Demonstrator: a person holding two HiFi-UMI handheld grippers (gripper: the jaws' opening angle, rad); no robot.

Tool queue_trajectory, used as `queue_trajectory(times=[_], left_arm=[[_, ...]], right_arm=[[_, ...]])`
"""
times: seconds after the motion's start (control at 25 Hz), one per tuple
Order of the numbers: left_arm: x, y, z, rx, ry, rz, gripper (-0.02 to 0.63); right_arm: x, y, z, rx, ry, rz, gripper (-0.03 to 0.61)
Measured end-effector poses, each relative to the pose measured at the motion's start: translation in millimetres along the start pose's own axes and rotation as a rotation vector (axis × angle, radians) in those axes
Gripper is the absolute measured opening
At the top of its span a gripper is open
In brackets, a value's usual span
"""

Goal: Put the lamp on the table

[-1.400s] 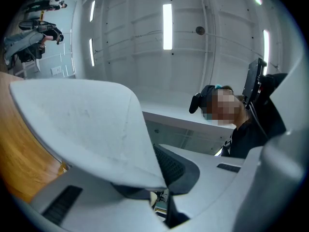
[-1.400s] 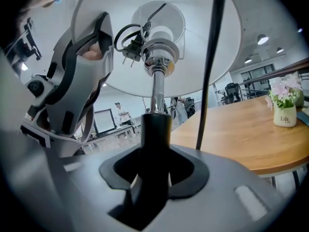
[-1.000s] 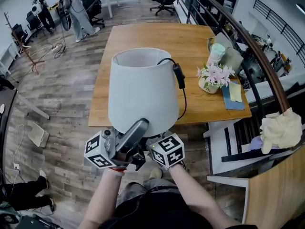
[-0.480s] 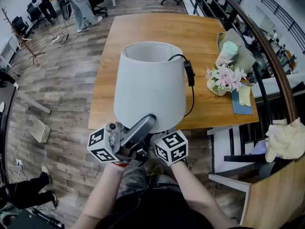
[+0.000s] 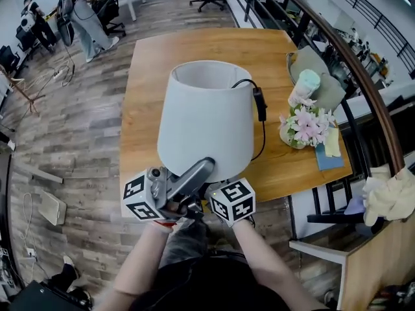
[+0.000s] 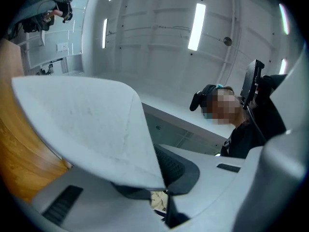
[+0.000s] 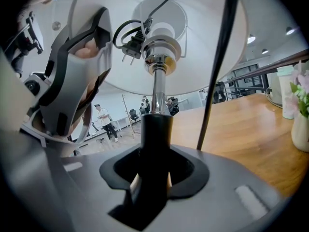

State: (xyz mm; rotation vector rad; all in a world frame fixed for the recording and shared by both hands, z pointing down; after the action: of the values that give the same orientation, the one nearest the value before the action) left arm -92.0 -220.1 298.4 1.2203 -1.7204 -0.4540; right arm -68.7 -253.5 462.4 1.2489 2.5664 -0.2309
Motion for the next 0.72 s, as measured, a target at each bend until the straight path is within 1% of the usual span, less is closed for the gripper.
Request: queue_trajectory(times=[0.36, 0.72], left_arm=[[77.2, -3.5, 40.5, 0.013, 0.085, -0.011, 0.011], [141.4, -9.6, 62.8, 0.018, 0.134, -0.025, 0.011]], right_arm=[[-40.0, -67.3, -1.7, 0.003, -0.006, -0.075, 0.155], [-81.3, -117.5, -2.4, 0.002, 0.006, -0.138, 0.156]])
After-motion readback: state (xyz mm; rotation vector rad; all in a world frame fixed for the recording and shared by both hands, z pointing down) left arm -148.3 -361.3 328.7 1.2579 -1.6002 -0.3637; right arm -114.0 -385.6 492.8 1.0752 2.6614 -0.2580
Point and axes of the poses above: the fingertips, and each gripper's own axes: y backward along the fingers, x to its left, z out of its top, the point moved 4 cm from there along y, backward along the fingers, and after that the axes turned 15 degrees about -x, right-handed, at the moved point
